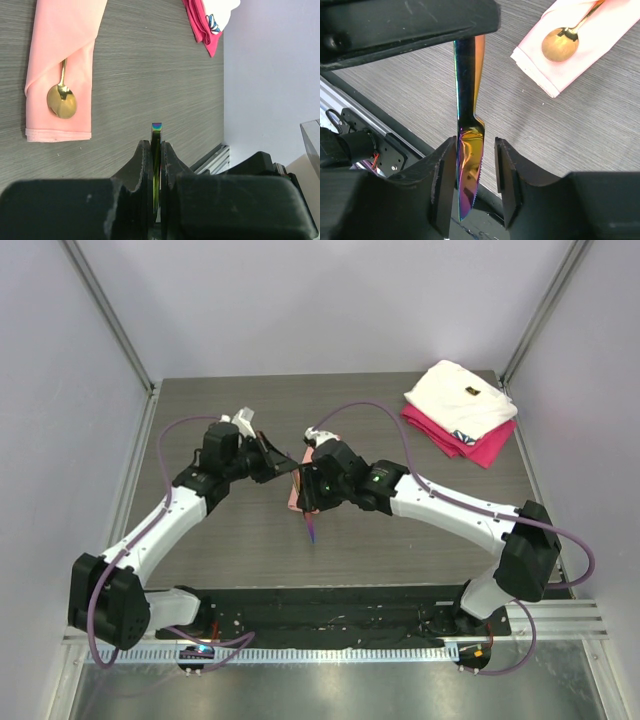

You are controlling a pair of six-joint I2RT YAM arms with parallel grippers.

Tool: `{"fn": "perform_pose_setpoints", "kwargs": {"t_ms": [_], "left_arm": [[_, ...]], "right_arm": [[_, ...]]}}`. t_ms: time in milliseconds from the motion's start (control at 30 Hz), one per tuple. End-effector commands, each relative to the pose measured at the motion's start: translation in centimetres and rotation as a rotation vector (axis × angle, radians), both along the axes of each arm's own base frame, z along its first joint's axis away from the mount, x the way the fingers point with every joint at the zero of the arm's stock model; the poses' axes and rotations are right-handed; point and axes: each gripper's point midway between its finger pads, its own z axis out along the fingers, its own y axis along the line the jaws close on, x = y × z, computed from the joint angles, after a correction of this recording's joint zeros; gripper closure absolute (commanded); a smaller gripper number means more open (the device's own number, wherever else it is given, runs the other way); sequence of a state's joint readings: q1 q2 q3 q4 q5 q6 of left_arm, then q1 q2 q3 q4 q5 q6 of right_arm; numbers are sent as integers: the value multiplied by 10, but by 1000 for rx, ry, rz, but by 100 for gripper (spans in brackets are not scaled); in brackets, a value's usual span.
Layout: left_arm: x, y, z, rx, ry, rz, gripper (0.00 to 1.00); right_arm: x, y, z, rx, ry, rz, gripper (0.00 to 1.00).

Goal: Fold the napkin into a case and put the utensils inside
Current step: Pass from the left arm to the right

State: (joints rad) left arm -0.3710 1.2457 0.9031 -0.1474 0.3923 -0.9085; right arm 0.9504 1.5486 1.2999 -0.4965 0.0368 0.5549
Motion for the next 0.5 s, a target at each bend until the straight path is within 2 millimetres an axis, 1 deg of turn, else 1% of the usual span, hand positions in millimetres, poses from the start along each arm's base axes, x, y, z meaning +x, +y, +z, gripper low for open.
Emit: {"fn": "perform_pose_setpoints", "kwargs": {"t_ms": [0, 100, 233, 300, 400, 467], "left_arm": [[8, -7, 26, -10, -68, -4, 100], [9, -9, 25, 0, -62, -4, 100], [10, -10, 31, 2, -79, -4, 100], [11, -10, 29, 7, -75, -2, 100], [13, -12, 28, 14, -73, -6, 100], [15, -12, 26, 18, -69, -8, 100]], "right_arm": [[5, 0, 20, 15, -51, -2, 62], [5, 0, 19, 15, -51, -4, 64], [5, 1, 16, 11, -46, -5, 64], [4, 2, 16, 16, -42, -3, 66], [4, 4, 19, 30, -40, -8, 75], [1, 7, 18, 44, -16, -2, 92]]}}
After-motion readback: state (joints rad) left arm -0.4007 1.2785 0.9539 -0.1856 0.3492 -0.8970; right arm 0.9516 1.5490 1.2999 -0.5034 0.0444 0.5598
